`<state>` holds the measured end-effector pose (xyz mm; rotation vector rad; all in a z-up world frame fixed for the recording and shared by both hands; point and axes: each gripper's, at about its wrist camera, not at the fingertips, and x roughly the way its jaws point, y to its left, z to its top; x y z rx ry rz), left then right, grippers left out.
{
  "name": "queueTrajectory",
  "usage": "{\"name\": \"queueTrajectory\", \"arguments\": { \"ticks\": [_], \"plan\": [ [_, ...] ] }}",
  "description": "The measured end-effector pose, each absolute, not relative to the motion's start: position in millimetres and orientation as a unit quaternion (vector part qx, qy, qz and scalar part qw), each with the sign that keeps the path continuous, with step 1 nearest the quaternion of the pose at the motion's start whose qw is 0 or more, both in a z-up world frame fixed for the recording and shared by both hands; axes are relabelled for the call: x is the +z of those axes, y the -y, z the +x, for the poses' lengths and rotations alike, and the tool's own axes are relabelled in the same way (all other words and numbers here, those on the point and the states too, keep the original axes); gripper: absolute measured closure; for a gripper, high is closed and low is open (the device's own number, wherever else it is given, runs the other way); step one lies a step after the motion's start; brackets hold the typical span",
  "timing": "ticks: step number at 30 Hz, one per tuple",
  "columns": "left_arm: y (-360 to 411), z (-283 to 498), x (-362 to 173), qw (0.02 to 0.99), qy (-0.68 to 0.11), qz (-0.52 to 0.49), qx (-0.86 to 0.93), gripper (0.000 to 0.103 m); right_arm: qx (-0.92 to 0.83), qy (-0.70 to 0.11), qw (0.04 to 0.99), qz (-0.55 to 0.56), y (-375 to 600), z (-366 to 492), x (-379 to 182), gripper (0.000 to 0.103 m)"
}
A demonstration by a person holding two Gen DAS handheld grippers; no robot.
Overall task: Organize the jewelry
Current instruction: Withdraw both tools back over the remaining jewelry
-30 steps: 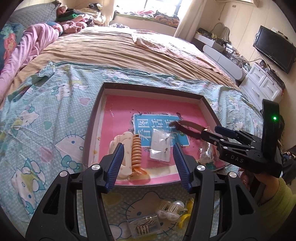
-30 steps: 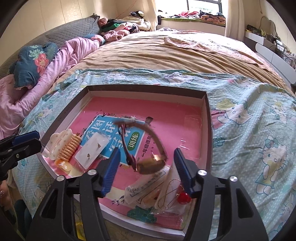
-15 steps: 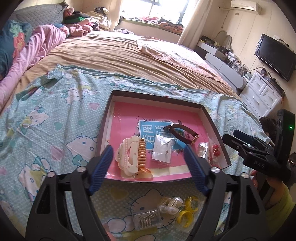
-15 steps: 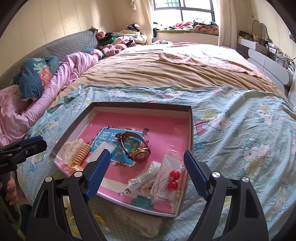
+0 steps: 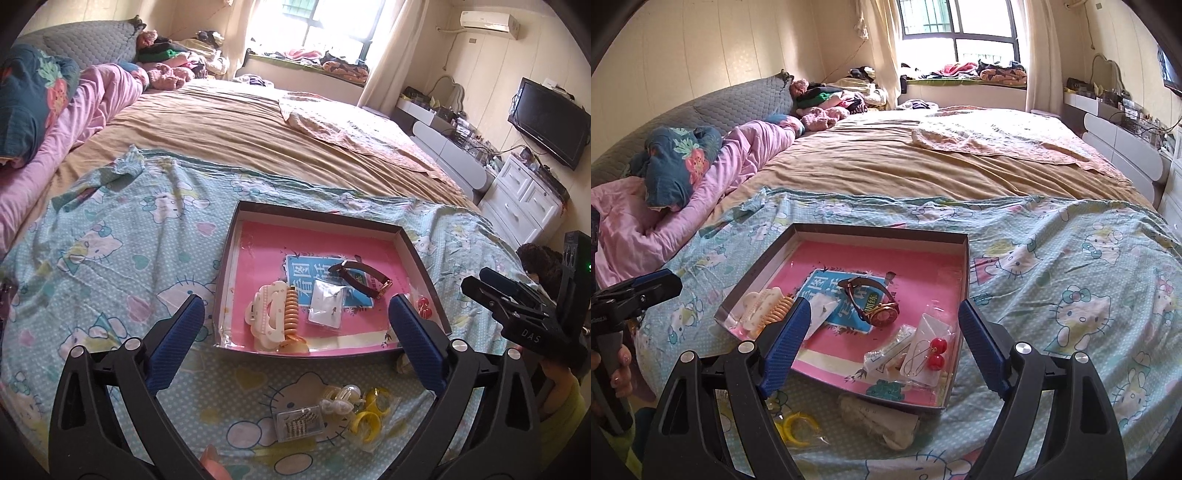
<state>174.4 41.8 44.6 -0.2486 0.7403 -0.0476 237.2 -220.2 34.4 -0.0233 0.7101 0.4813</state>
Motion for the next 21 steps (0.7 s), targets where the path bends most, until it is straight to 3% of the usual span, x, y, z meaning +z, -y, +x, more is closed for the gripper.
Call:
{"name": "queueTrajectory", "arguments": {
  "ticks": [21],
  "plan": [
    [-53,144,42,0.925,-0.360,-0.124,-0.010,0.010,0.259,-0.339,0.904,-0.031,205,198,43,0.022]
  ]
}}
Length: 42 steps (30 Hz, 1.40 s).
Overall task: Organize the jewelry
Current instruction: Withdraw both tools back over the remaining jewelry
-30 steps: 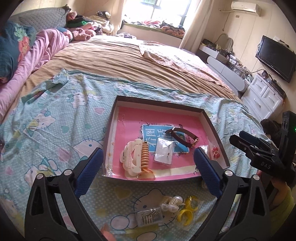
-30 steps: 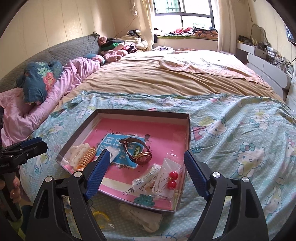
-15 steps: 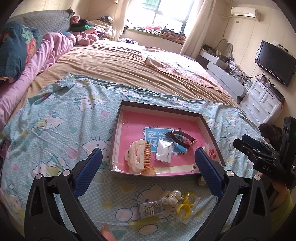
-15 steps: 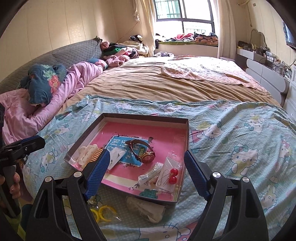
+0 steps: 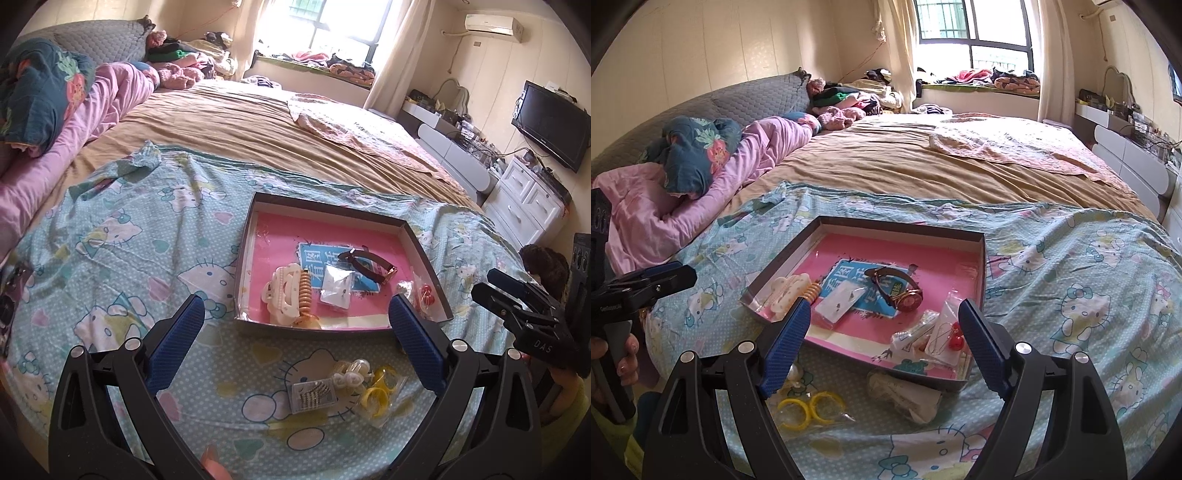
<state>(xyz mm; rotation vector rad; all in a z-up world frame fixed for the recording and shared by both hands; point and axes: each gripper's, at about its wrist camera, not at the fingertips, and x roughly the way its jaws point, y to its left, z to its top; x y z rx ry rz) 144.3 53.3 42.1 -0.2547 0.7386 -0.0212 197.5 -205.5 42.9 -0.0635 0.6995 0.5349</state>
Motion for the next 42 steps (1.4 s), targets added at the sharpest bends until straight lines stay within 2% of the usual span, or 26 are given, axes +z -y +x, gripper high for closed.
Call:
{"name": "queueTrajectory", "arguments": {
  "ticks": [24,26,27,42],
  "plan": [
    [-51,114,25,0.920,-0.379,-0.104,0.004,0.010,0.304,-0.373,0.875,-0.056,188,159,16,0.022],
    [-50,113,22,0.919,-0.382,-0.102,0.004,0.010,0.303,-0.376,0.874,-0.060,186,155,12,0.007],
    [-50,113,21,0.918,-0.383,-0.101,0.004,0.010,0.302,-0.371,0.876,-0.062,187,153,12,0.005],
    [-47,109,-4,0.905,-0.416,-0.084,0.010,0.010,0.309,-0.400,0.858,-0.094,178,144,-20,0.005]
  ]
}}
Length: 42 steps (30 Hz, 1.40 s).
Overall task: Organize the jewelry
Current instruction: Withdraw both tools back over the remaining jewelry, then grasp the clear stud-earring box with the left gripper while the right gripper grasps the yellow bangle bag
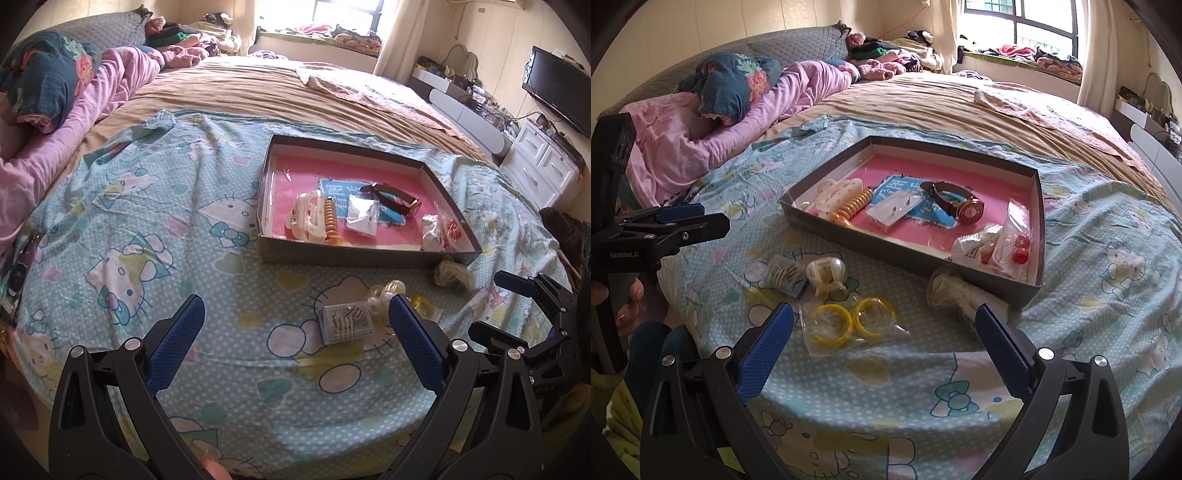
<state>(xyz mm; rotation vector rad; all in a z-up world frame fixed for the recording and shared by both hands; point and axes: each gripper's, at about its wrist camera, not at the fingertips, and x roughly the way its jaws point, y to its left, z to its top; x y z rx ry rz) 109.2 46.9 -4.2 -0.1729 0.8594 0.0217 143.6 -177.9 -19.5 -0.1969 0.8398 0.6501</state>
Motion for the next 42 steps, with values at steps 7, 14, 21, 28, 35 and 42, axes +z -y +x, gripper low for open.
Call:
{"name": "queueTrajectory", "arguments": {
  "ticks": [7,14,21,28,35,42],
  "plan": [
    [-51,107,-20,0.896,-0.435,-0.085,0.016,0.010,0.316,-0.413,0.847,-0.112,170,144,-37,0.005],
    [-53,107,-33,0.886,-0.453,-0.094,0.019,0.010,0.325,-0.429,0.833,-0.129,158,151,-58,0.005],
    [-42,108,-42,0.878,-0.470,-0.093,0.006,0.010,0.342,-0.436,0.819,-0.150,142,156,-76,0.005],
    [-30,117,-51,0.870,-0.484,-0.092,-0.010,0.010,0.368,-0.441,0.808,-0.130,137,164,-83,0.006],
    [-28,129,-61,0.859,-0.496,-0.120,-0.023,0.010,0.401,-0.449,0.791,-0.103,152,164,-76,0.067],
    [-18,139,-66,0.862,-0.491,-0.118,-0.033,0.013,0.381,-0.446,0.806,-0.085,179,161,-65,0.069]
  ]
}}
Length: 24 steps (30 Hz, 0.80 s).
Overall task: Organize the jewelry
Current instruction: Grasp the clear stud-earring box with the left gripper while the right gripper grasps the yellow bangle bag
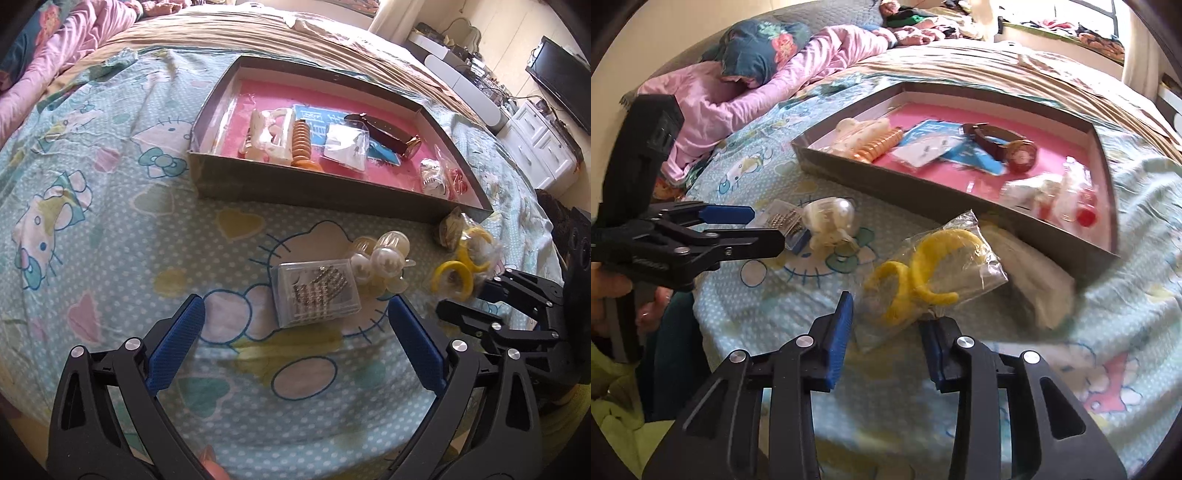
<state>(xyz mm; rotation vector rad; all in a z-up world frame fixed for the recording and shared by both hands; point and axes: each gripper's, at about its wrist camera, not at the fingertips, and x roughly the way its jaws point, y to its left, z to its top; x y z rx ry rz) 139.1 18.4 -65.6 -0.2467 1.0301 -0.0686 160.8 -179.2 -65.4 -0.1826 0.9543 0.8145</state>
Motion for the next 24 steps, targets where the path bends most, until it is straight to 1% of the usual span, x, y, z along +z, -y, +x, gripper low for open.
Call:
{"name": "queueTrajectory", "arguments": {
  "ticks": [2,3,7,12,13,17,18,19,24],
  "plan": [
    [-17,142,-67,0.864,-0.490,-0.111,-0.031,0.027,0.377,-0.440,0.811,-0.078,185,159,-61,0.069],
    [-16,143,-67,0.866,-0.488,-0.108,-0.028,0.030,0.376,-0.438,0.813,-0.075,187,158,-59,0.069],
    [-17,144,-66,0.869,-0.480,-0.112,-0.038,0.063,0.370,-0.425,0.824,-0.066,193,157,-50,0.069],
    [-20,140,-61,0.870,-0.477,-0.118,-0.042,0.065,0.372,-0.412,0.829,-0.064,191,160,-37,0.071],
    [-21,139,-60,0.871,-0.475,-0.120,-0.042,0.065,0.373,-0.408,0.831,-0.063,191,160,-34,0.075],
    [-25,134,-49,0.878,-0.463,-0.120,-0.038,0.065,0.382,-0.394,0.834,-0.063,187,160,-22,0.082],
    [-27,133,-46,0.879,-0.459,-0.121,-0.037,0.065,0.383,-0.392,0.834,-0.064,185,160,-20,0.087],
    [-29,132,-43,0.881,-0.455,-0.122,-0.036,0.065,0.385,-0.391,0.833,-0.063,184,161,-19,0.090],
    [-37,131,-29,0.888,-0.440,-0.130,-0.031,0.065,0.387,-0.392,0.832,-0.066,179,164,-19,0.091]
  ]
}}
